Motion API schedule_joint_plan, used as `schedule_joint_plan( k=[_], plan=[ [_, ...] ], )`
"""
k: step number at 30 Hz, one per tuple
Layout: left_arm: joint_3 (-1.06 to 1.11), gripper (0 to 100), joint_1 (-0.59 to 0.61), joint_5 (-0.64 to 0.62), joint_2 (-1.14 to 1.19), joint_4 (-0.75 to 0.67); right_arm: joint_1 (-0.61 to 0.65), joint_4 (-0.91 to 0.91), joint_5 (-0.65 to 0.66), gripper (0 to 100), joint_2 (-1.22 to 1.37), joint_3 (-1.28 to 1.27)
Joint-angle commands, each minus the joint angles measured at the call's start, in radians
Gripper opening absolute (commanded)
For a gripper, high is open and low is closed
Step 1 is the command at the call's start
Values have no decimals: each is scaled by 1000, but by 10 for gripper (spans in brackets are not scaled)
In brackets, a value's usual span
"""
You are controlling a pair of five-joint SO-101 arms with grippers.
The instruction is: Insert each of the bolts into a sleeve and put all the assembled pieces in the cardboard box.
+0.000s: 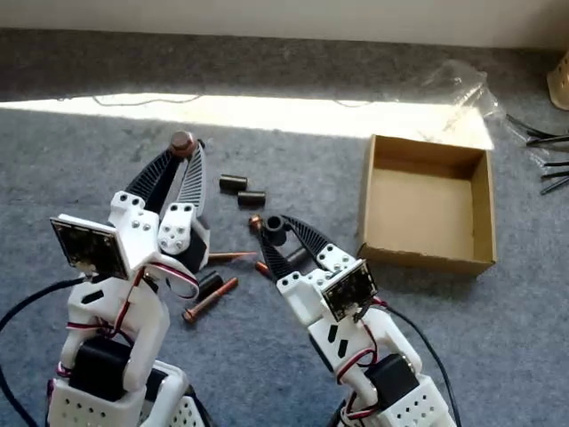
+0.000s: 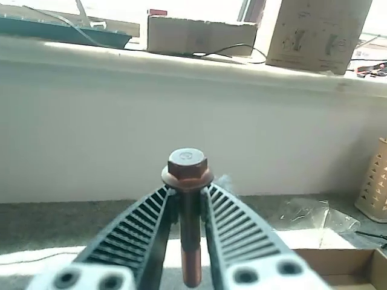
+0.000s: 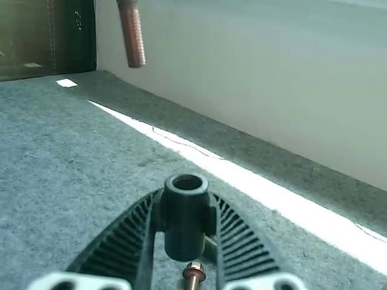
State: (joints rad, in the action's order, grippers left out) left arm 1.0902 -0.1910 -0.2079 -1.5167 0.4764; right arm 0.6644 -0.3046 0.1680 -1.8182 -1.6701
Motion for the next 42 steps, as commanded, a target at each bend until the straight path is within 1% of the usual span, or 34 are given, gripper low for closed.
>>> schedule_joint_plan(
  k=[1,5,9,12,15,17,20,30,32,36,42],
  plan=[
    [-12,6,-44,40,-12,-40,-13,2,8,4,-15,-139],
    [-12,6,-58,37,-8,-43,-12,2,-5,4,-15,-139],
    [-12,6,-160,37,-8,-43,-12,7,-106,4,-15,-139],
    [-12,6,-220,38,-4,-43,-12,5,-92,4,-15,-139],
    [-1,6,-255,38,-4,-43,-12,1,-97,4,-10,-139],
    [41,6,-274,40,-4,-84,-12,-1,-97,4,-8,-139],
    [108,6,-286,43,-4,-152,-12,-1,-92,4,-8,-139],
    [113,6,-288,37,-4,-155,-12,-27,-89,4,-15,-139],
    [97,6,-297,35,-4,-143,-13,-28,-89,4,-15,-139],
    [68,6,-351,35,-4,-61,-13,-28,-89,4,-15,-139],
    [47,6,-352,35,-5,-17,-13,-28,-83,4,-15,-139]
  ],
)
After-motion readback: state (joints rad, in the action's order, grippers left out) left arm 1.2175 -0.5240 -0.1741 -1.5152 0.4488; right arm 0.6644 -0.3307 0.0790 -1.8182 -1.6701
